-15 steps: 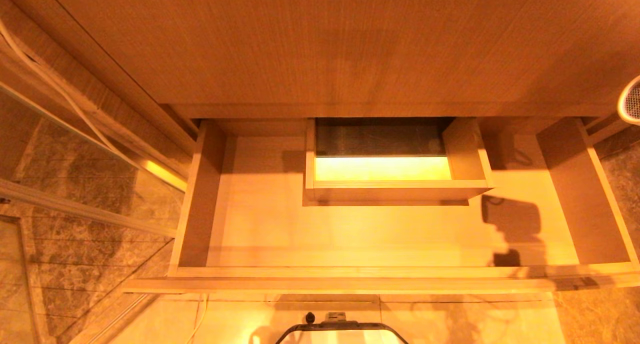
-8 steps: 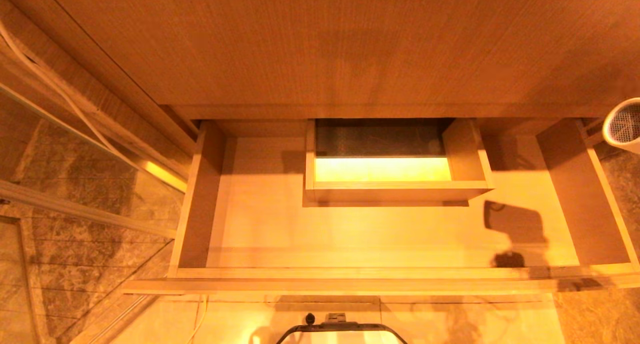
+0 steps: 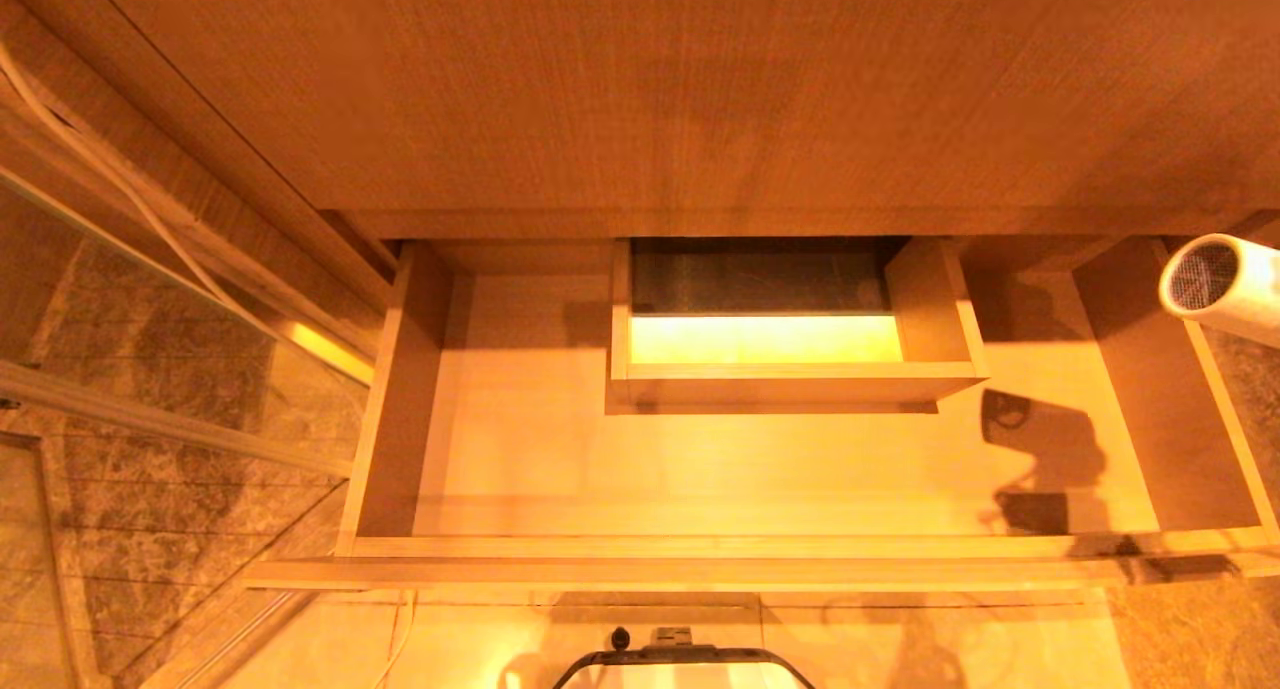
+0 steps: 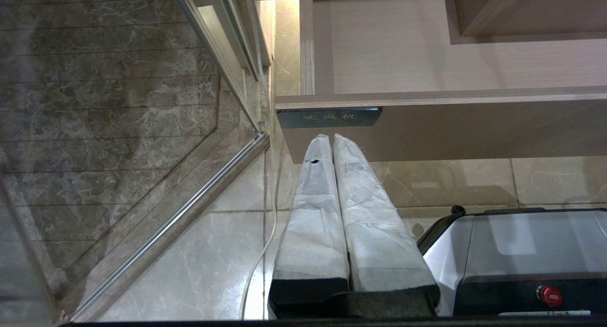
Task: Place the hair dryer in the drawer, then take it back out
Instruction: Put it into the drawer
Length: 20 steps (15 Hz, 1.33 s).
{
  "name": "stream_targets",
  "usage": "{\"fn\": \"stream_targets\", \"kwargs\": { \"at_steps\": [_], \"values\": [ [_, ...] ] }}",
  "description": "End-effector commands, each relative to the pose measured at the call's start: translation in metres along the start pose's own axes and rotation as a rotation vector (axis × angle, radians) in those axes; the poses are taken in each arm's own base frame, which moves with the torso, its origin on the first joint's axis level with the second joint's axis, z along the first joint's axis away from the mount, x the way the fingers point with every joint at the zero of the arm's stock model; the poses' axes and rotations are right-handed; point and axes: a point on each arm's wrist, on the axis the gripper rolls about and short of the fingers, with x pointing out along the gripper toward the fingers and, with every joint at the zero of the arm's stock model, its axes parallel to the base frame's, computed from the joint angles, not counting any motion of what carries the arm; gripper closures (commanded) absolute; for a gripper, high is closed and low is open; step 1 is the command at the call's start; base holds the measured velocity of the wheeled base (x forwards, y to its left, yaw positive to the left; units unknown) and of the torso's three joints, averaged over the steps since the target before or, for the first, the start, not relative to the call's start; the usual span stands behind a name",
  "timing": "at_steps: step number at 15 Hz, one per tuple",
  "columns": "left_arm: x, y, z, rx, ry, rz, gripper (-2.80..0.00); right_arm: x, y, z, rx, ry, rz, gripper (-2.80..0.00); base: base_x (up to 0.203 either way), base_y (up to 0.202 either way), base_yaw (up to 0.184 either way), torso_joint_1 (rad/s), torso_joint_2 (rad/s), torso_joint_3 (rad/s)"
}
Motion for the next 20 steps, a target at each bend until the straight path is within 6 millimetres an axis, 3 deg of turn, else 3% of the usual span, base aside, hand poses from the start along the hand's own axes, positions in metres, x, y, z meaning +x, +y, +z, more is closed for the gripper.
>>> {"fn": "stream_targets", "kwargs": {
  "at_steps": [1,7,13,16,20],
  "values": [
    [0.000,0.000,0.000,0.000,0.001,0.000,0.00,0.023,-0.005,0.004,0.006,0.049,0.015,0.00,0.000,0.000,0.000,0.000,0.00,0.000],
    [0.000,0.000,0.000,0.000,0.001,0.000,0.00,0.084,-0.017,0.017,-0.002,0.030,0.014,0.00,0.000,0.000,0.000,0.000,0.00,0.000],
    [0.000,0.000,0.000,0.000,0.001,0.000,0.00,0.132,-0.009,0.025,-0.048,0.014,0.042,0.00,0.000,0.000,0.000,0.000,0.00,0.000],
    [0.000,0.000,0.000,0.000,0.001,0.000,0.00,0.167,-0.003,0.036,-0.083,-0.018,0.058,0.00,0.000,0.000,0.000,0.000,0.00,0.000],
    [0.000,0.000,0.000,0.000,0.001,0.000,0.00,0.194,0.000,0.045,-0.103,-0.054,0.063,0.00,0.000,0.000,0.000,0.000,0.00,0.000]
  ]
}}
